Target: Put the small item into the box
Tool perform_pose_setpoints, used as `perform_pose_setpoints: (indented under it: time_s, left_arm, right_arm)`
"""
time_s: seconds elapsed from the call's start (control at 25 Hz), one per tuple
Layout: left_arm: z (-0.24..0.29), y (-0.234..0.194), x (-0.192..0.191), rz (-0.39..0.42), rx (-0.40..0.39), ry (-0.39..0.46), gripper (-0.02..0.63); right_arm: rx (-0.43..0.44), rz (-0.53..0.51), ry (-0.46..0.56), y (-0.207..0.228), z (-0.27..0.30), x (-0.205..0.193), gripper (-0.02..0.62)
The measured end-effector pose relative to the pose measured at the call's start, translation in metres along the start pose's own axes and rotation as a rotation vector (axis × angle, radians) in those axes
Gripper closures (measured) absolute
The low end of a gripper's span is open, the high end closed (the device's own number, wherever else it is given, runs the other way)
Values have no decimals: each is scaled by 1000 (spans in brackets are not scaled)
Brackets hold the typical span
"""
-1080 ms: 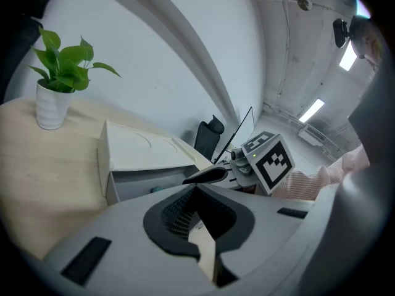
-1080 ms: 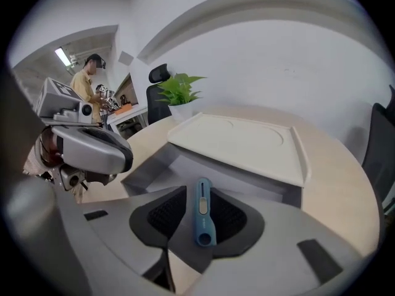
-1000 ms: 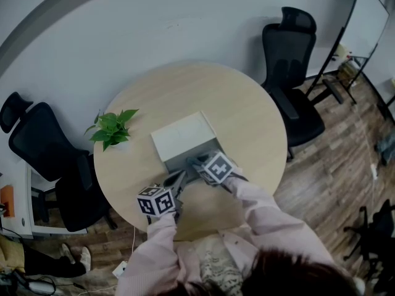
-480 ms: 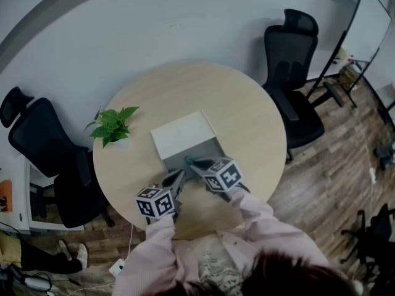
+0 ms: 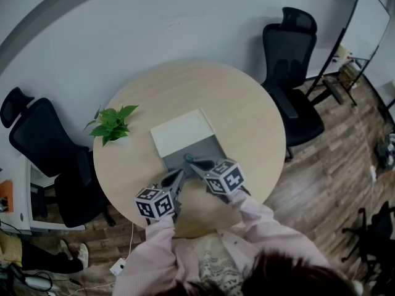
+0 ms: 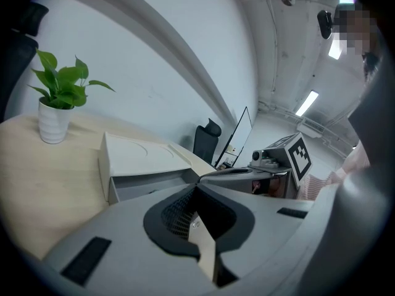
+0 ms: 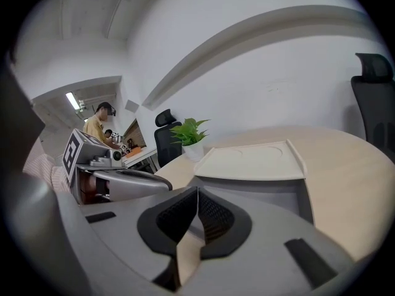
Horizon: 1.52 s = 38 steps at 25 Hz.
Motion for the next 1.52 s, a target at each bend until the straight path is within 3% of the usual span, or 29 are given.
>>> perform_pose_setpoints:
  time_s: [0.6,1.52]
  left_arm:
    - [-10,4,-1,36,3,19,598]
    - [-20,11,-1,70,-4,36,598]
  right_arm:
    - [43,-31,147,-12,-16,7,600]
    - [102,-2,192,-20,-22,-3,600]
Point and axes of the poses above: the fingertips, and each gripper's own axes: z forward along the fingers, y to its right, x out of its top, the point moved 10 cm from there along -z, backward along the fingers, and after that the axes turned 1 degree about y, right-handed, at the moved point
